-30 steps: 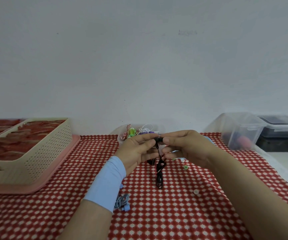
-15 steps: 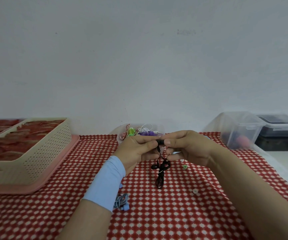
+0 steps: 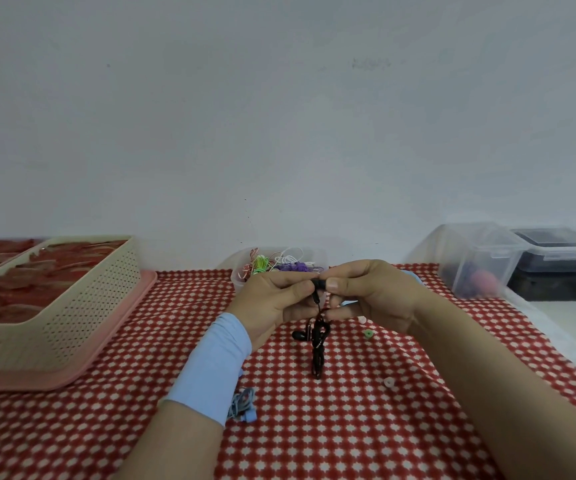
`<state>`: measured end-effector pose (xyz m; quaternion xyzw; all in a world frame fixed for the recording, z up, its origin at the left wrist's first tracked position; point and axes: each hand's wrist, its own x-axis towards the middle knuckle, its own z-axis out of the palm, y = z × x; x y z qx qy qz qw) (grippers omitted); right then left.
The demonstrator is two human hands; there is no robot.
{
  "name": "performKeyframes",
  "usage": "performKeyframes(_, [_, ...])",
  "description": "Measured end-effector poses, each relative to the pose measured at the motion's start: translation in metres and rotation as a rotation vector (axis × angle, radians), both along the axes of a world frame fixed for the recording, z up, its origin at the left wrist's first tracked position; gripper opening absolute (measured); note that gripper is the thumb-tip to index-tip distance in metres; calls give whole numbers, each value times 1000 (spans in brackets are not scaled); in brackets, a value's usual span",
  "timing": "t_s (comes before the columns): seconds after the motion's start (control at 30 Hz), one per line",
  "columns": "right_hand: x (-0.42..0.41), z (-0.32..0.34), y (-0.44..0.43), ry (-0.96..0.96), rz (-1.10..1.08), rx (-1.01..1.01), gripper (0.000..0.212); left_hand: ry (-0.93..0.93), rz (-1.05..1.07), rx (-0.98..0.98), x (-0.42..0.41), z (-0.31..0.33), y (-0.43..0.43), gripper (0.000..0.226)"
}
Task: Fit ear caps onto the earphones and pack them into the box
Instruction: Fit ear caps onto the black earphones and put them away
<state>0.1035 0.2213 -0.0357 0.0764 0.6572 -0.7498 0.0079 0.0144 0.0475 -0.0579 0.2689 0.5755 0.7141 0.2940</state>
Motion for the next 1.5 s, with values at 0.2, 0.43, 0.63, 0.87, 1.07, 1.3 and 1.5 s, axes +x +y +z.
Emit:
performKeyframes(0.2, [-1, -2, -1, -11, -20, 98, 35, 27, -11, -12, -1, 2, -2, 20])
performKeyframes(0.43, [-1, -3, -4, 4, -109, 149, 18, 29, 7, -38, -3, -1, -3, 19])
performKeyframes(0.63, [1, 9, -5, 206, -187, 545, 8, -10, 90, -66, -4, -2, 2, 21])
performKeyframes(0.87, [7, 14, -2, 175, -117, 480, 11, -3, 21, -38, -3, 1, -1, 21])
performKeyframes(1.07, [11, 15, 1, 71, -36, 293, 14, 21, -14, -15, 1, 2, -1, 20])
performKeyframes(1.3, [11, 14, -2, 82, 0, 286, 13, 3, -39, 29, 1, 1, 1, 25])
performKeyframes(1.5, [11, 15, -1, 41, 4, 276, 17, -4, -54, 21, -1, 0, -1, 22])
